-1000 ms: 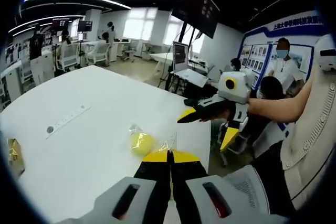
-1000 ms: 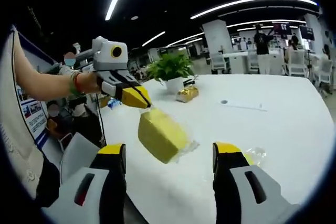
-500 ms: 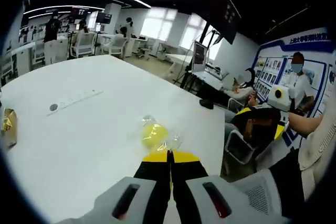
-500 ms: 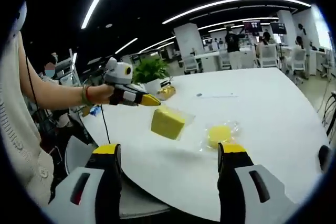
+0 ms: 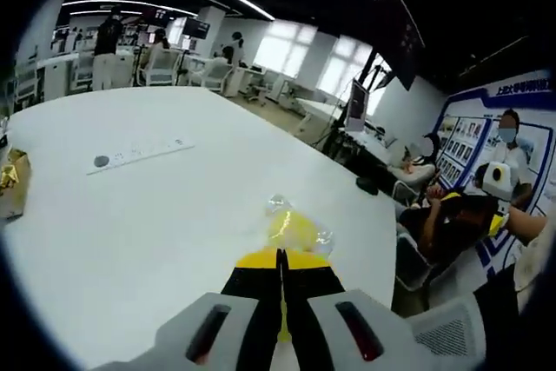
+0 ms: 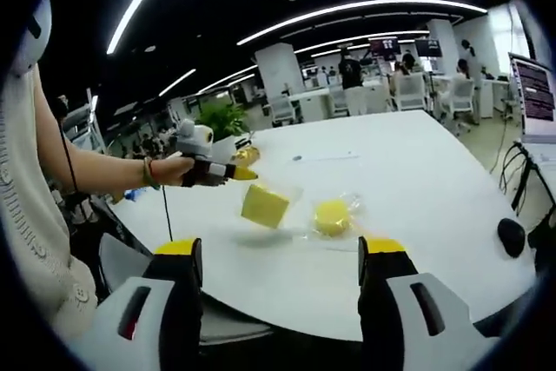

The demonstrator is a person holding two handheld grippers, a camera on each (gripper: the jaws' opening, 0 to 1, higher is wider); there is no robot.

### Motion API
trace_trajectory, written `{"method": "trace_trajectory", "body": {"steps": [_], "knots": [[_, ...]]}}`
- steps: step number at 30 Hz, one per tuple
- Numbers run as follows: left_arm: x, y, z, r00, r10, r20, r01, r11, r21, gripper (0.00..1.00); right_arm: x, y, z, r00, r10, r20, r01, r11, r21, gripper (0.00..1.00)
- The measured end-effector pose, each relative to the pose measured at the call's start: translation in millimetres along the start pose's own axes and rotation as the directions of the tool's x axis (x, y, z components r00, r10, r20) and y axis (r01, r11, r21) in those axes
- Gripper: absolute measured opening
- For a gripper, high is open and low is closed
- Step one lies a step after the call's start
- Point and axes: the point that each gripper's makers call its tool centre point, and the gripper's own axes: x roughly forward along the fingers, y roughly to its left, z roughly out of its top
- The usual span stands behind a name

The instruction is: Compare the silicone blocks by pressing each to a similar depth, holding the contact briefly, and releasing to observe deformation and rebound differences across the visible hardness samples.

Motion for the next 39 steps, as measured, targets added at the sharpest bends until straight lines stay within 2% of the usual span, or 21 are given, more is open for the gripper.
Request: {"method": "trace_trajectory", "body": {"steps": [1, 8, 16, 21, 30, 39], "knots": [[0.3, 11.7, -0.2, 0.999, 0.033, 0.0, -0.033, 0.999, -0.003, 0.0, 0.2, -1.0, -1.8, 1.0, -0.004, -0.007, 0.004, 1.0, 0.004, 0.68], [3.0, 50.9, -9.4, 0.996, 0.086, -0.02, -0.086, 0.996, -0.024, 0.0, 2.8, -9.0, -8.6, 0.999, -0.027, -0.044, 0.028, 0.999, 0.018, 0.67], [5.8, 76.8, -29.6, 0.991, 0.116, -0.07, -0.12, 0.992, -0.05, 0.0, 12.2, -14.8, -16.7, 0.996, -0.036, -0.084, 0.039, 0.999, 0.033, 0.66], [9.8, 91.4, -46.0, 0.983, 0.14, -0.12, -0.146, 0.989, -0.04, 0.0, 18.4, -14.6, -20.5, 0.995, -0.031, -0.099, 0.036, 0.998, 0.046, 0.66], [11.8, 101.3, -65.0, 0.972, 0.159, -0.176, -0.164, 0.986, -0.012, 0.0, 19.9, -12.3, -31.3, 0.992, -0.027, -0.126, 0.035, 0.998, 0.056, 0.65], [12.2, 102.1, -67.6, 0.968, 0.171, -0.182, -0.174, 0.985, -0.003, 0.0, 18.8, -14.6, -33.3, 0.991, -0.028, -0.132, 0.036, 0.998, 0.06, 0.65]]}}
